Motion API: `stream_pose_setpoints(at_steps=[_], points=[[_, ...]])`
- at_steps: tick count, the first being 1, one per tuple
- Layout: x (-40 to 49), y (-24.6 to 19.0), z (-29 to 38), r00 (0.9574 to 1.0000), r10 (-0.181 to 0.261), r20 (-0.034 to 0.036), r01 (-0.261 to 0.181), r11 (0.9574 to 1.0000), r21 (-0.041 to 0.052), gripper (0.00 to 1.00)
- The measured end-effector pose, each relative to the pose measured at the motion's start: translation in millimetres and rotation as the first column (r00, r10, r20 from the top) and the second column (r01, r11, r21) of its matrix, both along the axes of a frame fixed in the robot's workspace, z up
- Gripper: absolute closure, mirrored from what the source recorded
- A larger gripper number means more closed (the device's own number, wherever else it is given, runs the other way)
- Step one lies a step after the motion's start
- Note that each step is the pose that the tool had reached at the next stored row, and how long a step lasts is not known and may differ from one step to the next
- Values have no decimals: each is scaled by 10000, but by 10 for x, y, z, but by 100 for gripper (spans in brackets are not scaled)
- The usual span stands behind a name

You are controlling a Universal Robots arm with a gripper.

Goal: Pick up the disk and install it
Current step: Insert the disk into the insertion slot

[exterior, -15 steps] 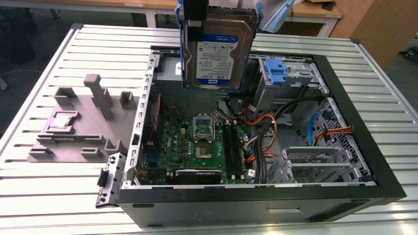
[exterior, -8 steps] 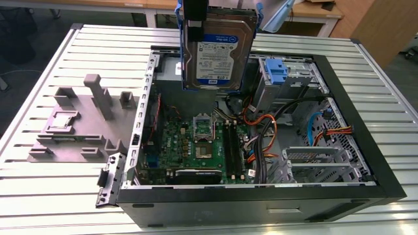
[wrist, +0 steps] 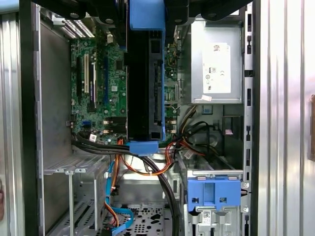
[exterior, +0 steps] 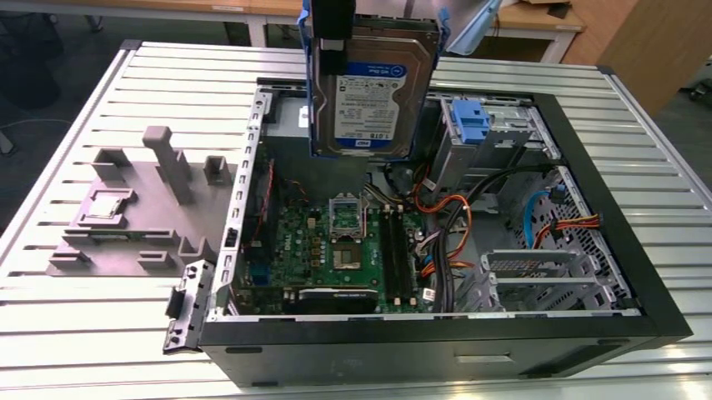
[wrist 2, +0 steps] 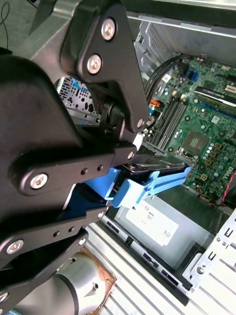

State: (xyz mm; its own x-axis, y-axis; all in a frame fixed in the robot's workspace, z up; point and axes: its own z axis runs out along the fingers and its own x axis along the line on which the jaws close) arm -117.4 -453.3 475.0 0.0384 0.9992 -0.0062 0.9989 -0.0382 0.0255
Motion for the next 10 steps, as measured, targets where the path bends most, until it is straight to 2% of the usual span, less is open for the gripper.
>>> stream_pose_setpoints(at_steps=[4,10], points=[[0,-70,0,10000,0,-1,0,10000,0,63],[0,-92,0,10000,0,-1,0,10000,-1,63]])
